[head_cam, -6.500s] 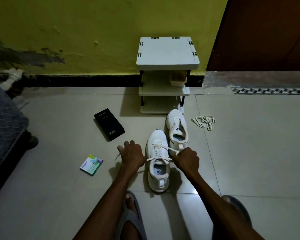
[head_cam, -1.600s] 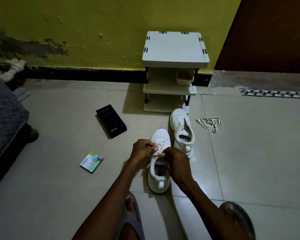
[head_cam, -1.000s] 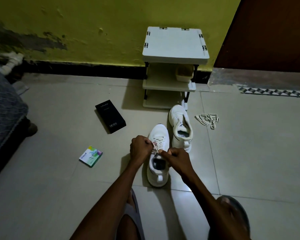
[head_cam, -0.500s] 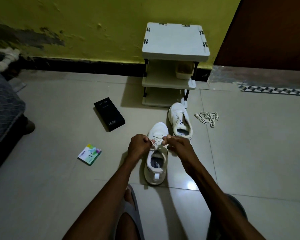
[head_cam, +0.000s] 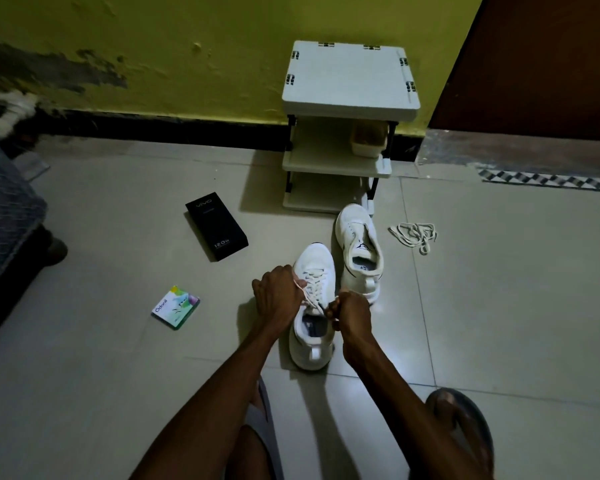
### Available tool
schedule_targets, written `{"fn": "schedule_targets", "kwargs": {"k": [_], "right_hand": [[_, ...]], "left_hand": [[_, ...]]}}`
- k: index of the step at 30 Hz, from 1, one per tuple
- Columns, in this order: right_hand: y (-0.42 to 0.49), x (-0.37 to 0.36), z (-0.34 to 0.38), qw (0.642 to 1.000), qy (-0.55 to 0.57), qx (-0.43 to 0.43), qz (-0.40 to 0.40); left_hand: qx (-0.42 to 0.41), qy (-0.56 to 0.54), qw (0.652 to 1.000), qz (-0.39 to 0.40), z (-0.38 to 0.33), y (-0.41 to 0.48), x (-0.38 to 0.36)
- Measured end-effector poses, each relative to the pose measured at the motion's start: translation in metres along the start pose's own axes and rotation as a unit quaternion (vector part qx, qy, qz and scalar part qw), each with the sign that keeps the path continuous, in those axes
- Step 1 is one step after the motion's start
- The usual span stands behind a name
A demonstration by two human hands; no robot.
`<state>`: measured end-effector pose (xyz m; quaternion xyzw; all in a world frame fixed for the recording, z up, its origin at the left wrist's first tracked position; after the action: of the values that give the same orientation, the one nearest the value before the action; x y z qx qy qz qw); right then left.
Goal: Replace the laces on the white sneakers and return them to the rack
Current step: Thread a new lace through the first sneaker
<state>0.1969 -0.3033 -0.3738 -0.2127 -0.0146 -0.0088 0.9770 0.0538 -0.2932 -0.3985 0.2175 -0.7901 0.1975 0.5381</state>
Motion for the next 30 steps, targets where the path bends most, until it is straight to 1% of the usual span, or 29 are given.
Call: {"fn": "schedule_targets", "kwargs": {"k": [5,8,10,12,14,15,16,17,19,20,22,23,24,25,26,27,28,30], "right_hand": [[-0.001,0.0,-0.006,1.0,-0.011,0.009,-0.009],[-0.002,0.001,-0.007,1.0,-0.014,0.006,-0.012],[-0.004,0.002,-0.008,1.0,-0.014,-0.004,-0.017],[-0.004,0.004,-0.007,0.999,-0.023,-0.028,-0.015],[0.0,0.006,-0.002,0.998,-0.048,-0.043,-0.025],[0.002,0.008,0.001,0.996,-0.083,-0.026,-0.035],[0.004,0.012,0.005,0.989,-0.142,0.011,-0.045],[0.005,0.016,0.008,0.972,-0.221,0.057,-0.055],[0.004,0.027,0.014,0.916,-0.37,0.143,-0.063],[0.006,0.032,0.014,0.894,-0.417,0.157,-0.042],[0.013,0.035,0.014,0.887,-0.437,0.138,0.057],[0.014,0.034,0.012,0.882,-0.437,0.131,0.117],[0.016,0.029,0.01,0.868,-0.448,0.136,0.167],[0.016,0.024,0.006,0.85,-0.464,0.158,0.195],[0.015,0.019,0.002,0.833,-0.479,0.193,0.198],[0.016,0.014,-0.001,0.825,-0.482,0.228,0.187],[0.017,0.011,-0.003,0.821,-0.48,0.254,0.175],[0.025,0.002,-0.003,0.822,-0.472,0.273,0.166]], "left_hand": [[-0.004,0.029,1.0,-0.004,-0.003,0.003,0.001],[-0.007,0.031,0.999,-0.003,-0.003,0.005,-0.001],[-0.007,0.02,1.0,0.013,-0.003,0.004,0.0],[0.019,-0.028,0.997,0.064,0.002,0.009,0.001],[0.049,-0.08,0.983,0.159,0.004,0.015,0.008],[0.047,-0.097,0.973,0.203,0.004,0.017,0.012],[0.04,-0.109,0.965,0.235,0.004,0.019,0.016],[0.036,-0.116,0.959,0.257,0.003,0.019,0.023],[0.05,-0.123,0.941,0.312,-0.002,0.017,0.036],[0.064,-0.125,0.925,0.353,-0.003,0.015,0.041],[0.079,-0.106,0.898,0.42,-0.004,0.012,0.05],[0.076,-0.088,0.895,0.43,-0.003,0.008,0.05],[0.066,-0.069,0.903,0.42,-0.002,0.007,0.049],[0.051,-0.052,0.915,0.396,0.0,0.005,0.045],[0.038,-0.039,0.931,0.362,0.001,0.002,0.04],[0.026,-0.031,0.945,0.324,0.001,0.001,0.037],[0.024,-0.034,0.956,0.29,0.002,0.0,0.033],[0.037,-0.065,0.969,0.236,0.001,0.004,0.031]]}}
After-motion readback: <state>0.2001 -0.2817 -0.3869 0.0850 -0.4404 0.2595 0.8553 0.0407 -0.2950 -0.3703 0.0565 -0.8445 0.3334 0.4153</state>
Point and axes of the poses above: each hand's wrist, its own y-axis towards the middle knuckle, its own x-axis out of the back of the hand, z = x × y, the point moved 1 cm from there along y, towards the middle knuckle, and after that the axes turned 9 degrees about x, right-handed, at the moved point
